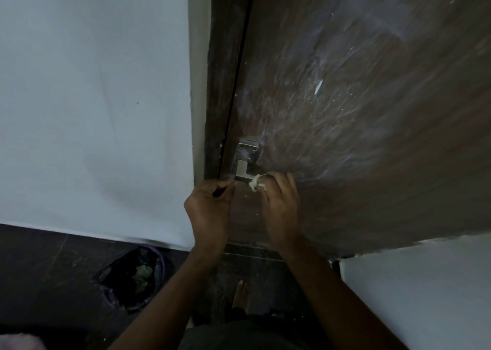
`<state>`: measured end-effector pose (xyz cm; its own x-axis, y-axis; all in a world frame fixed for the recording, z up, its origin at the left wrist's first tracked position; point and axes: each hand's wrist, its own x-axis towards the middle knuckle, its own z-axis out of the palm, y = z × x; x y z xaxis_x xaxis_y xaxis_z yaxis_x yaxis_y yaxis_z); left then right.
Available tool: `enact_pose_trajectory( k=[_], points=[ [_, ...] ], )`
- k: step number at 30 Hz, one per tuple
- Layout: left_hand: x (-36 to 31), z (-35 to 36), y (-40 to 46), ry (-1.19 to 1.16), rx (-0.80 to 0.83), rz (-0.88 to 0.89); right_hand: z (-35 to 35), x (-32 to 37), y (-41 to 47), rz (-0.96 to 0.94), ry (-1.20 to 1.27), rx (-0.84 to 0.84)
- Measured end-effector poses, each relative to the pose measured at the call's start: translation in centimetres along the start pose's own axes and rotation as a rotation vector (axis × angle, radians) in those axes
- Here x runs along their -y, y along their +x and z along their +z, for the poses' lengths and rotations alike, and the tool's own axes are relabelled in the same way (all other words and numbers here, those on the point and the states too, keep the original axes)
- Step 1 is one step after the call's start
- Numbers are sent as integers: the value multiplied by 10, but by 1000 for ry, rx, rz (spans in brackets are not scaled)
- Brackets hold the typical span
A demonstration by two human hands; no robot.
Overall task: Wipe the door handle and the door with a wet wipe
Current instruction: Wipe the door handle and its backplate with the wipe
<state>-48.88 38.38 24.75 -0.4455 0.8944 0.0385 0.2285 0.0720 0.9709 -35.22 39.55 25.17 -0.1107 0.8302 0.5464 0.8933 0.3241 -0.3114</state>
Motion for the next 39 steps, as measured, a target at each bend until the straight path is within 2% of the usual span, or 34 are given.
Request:
enact_pose_trajectory(
  k=[7, 11, 15, 18, 21, 24, 28, 31, 34, 36, 39],
  points=[
    [-10, 4, -7, -56, 80, 61, -5, 12, 9, -50, -1, 106],
    [-11, 3, -9, -21, 112, 49, -22, -13, -4, 20, -63, 81],
    [-19, 14, -14, -32, 141, 77, -13, 2, 5, -11, -16, 53],
    [-23, 20, -15, -25, 141, 91, -15, 7, 9, -31, -1, 95],
    [-20, 19, -14, -18, 138, 78, -31, -16, -6, 26, -94, 138],
    [-16, 20, -15, -23, 144, 66, -42, -31, -14, 45, -189, 97],
    [-13, 28, -18, -16, 163, 41, -40, -22, -5, 123, 54, -19],
    [-12, 29, -19, -20, 147, 36, -41, -21, -1, 319, 226, 116],
    [-13, 27, -19, -13, 143, 51, -35, -20, 16, 401, 301, 389],
    [-13, 26, -17, -8, 139, 68, -27, -8, 36, 357, 327, 536],
    [-9, 24, -13, -19, 77, 31, -20, 8, 57, 238, 262, 613]
  ],
)
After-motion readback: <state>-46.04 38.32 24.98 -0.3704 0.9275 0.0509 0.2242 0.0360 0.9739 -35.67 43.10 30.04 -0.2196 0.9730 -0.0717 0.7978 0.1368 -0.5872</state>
